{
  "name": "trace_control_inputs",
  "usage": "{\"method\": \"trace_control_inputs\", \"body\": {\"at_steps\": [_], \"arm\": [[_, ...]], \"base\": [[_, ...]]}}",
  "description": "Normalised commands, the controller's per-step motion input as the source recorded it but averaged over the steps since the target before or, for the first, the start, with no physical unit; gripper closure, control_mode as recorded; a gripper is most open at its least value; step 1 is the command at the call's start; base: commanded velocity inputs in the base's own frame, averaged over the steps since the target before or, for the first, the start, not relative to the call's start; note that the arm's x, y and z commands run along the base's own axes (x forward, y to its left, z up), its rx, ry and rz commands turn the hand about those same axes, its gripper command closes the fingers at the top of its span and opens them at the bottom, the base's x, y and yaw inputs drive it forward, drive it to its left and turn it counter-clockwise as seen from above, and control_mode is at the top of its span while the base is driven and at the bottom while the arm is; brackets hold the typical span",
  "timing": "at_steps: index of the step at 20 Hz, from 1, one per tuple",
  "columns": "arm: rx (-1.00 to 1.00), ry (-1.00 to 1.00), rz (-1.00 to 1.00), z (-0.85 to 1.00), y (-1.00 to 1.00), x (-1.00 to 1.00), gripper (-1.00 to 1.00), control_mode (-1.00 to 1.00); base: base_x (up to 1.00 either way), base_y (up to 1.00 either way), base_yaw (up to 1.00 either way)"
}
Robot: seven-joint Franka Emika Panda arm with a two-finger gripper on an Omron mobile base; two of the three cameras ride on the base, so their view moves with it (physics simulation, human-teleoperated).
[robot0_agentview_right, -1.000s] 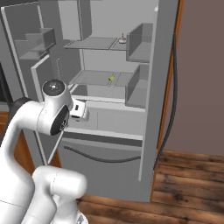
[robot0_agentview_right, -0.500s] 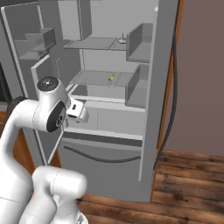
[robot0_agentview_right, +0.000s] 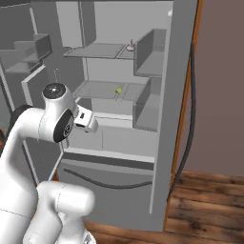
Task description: Take the lemon wedge from the fridge and place it on the plate with fish on the dining counter.
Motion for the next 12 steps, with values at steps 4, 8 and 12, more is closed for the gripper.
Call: {"method": "trace_control_inputs", "body": {"at_steps": [4, 8, 12], "arm": [[0.00, 0.00, 0.00, 0.00, 0.00, 0.00, -1.00, 1.00], [0.00, 0.00, 0.00, 0.00, 0.00, 0.00, -1.00, 1.00], [0.00, 0.00, 0.00, 0.00, 0.00, 0.00, -1.00, 1.00]], "base": [[0.63, -0.18, -0.04], [0.54, -0.29, -0.18], [0.83, -0.06, -0.13]]}}
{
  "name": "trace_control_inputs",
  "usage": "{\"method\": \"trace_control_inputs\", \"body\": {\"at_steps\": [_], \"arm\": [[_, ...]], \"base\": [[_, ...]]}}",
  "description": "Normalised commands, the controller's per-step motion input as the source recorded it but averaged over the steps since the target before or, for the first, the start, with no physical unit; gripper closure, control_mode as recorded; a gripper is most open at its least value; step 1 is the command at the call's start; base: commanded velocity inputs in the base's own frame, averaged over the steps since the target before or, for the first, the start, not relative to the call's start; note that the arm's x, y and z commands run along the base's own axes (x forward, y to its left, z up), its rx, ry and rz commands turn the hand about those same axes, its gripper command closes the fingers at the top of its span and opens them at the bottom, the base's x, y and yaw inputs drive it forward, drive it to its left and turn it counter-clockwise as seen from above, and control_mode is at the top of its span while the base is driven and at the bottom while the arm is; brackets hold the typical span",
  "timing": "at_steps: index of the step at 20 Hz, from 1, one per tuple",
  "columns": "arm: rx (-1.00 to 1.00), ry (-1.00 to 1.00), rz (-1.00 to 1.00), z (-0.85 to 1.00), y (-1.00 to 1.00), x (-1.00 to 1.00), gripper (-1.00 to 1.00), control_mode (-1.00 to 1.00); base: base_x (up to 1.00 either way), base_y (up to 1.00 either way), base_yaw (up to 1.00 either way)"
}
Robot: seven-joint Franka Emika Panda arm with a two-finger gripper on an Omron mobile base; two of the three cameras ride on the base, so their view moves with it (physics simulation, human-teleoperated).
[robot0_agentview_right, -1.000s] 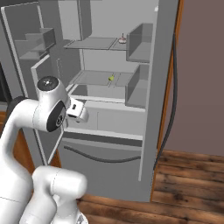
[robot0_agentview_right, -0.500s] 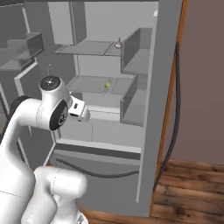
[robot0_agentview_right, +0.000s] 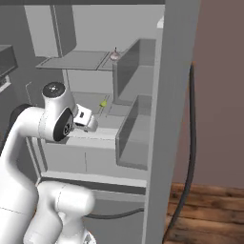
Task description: Take the lemon wedge from the fridge and place it on the plate with fish on the dining counter.
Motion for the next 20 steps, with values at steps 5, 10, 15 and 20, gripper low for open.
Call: {"method": "trace_control_inputs", "body": {"at_steps": [5, 10, 15, 20], "arm": [[0.00, 0.00, 0.00, 0.00, 0.00, 0.00, -1.00, 1.00], [0.00, 0.00, 0.00, 0.00, 0.00, 0.00, -1.00, 1.00], [-0.15, -0.22, 0.00, 0.06, 0.04, 0.28, -1.00, -1.00], [-0.10, -0.16, 0.00, 0.09, 0.20, 0.60, -1.00, -1.00]], "base": [[0.98, 0.00, -0.05], [0.82, 0.00, 0.00], [0.11, 0.00, 0.00], [0.00, 0.00, 0.00]]}}
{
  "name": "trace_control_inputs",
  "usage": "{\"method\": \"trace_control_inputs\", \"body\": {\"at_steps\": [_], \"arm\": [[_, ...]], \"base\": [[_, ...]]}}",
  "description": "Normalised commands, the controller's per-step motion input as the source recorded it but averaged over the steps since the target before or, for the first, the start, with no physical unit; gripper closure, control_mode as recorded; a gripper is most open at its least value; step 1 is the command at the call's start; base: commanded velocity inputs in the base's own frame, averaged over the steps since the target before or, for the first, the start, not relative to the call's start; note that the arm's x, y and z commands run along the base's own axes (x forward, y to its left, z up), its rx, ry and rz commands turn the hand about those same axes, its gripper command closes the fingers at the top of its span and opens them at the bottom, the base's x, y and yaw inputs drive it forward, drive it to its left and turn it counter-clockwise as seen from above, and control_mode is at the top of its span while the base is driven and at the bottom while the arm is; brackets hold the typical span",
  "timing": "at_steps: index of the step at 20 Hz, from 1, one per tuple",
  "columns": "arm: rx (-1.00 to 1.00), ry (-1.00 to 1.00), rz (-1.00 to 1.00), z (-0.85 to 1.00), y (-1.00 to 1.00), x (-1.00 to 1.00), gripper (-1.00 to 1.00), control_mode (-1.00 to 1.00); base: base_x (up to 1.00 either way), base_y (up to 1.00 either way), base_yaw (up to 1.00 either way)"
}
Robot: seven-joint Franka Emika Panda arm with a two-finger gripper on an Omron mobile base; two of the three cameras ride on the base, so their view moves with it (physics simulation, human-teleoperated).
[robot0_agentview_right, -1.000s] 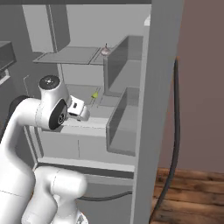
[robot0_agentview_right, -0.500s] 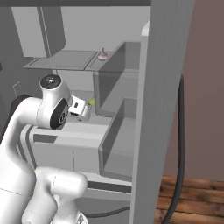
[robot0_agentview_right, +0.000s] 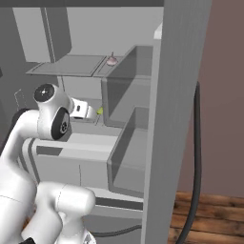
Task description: Take the lemon wedge from the fridge and place it on the plate with fish on the dining counter.
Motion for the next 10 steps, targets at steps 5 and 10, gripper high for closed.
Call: {"method": "trace_control_inputs", "body": {"at_steps": [5, 10], "arm": [[0.03, -0.01, 0.00, 0.01, 0.10, 0.48, -1.00, -1.00], [0.02, 0.03, 0.01, 0.00, 0.22, 0.42, -1.00, -1.00]], "base": [[0.00, 0.00, 0.00], [0.00, 0.00, 0.00]]}}
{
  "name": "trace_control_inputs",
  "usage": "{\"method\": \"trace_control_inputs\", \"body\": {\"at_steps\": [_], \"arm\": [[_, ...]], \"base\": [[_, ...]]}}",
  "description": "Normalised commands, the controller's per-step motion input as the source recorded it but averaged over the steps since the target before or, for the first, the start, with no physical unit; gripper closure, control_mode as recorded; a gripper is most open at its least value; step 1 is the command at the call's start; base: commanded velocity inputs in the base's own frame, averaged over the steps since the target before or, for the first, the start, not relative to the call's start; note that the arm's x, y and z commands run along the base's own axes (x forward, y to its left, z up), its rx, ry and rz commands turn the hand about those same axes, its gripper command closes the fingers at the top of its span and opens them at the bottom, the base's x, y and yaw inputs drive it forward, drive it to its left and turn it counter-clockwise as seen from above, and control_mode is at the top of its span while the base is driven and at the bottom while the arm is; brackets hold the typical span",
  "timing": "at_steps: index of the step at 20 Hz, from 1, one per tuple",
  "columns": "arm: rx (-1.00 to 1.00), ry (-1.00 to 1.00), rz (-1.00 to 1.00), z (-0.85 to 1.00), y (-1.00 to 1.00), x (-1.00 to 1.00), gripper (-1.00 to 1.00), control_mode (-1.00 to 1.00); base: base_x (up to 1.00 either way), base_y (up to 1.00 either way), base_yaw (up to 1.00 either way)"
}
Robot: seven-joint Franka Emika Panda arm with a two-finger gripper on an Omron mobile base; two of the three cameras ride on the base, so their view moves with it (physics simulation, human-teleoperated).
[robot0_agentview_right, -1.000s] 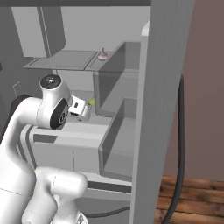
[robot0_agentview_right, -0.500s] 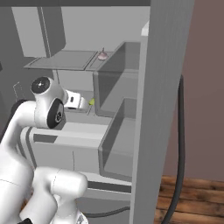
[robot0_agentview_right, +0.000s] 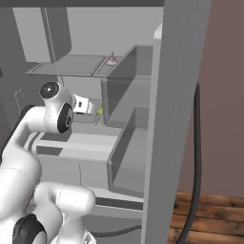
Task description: Take the lemon wedge from the fridge and place it on the plate with fish on the dining counter.
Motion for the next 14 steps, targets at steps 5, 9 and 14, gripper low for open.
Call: {"method": "trace_control_inputs", "body": {"at_steps": [5, 9, 14], "arm": [[0.11, 0.02, 0.01, -0.04, 0.22, 0.33, -1.00, -1.00], [0.10, 0.02, 0.00, -0.16, 0.09, 0.45, -1.00, -1.00], [0.00, 0.00, 0.00, -0.12, 0.00, 0.44, -1.00, -1.00]], "base": [[0.00, 0.00, 0.00], [0.00, 0.00, 0.00], [0.00, 0.00, 0.00]]}}
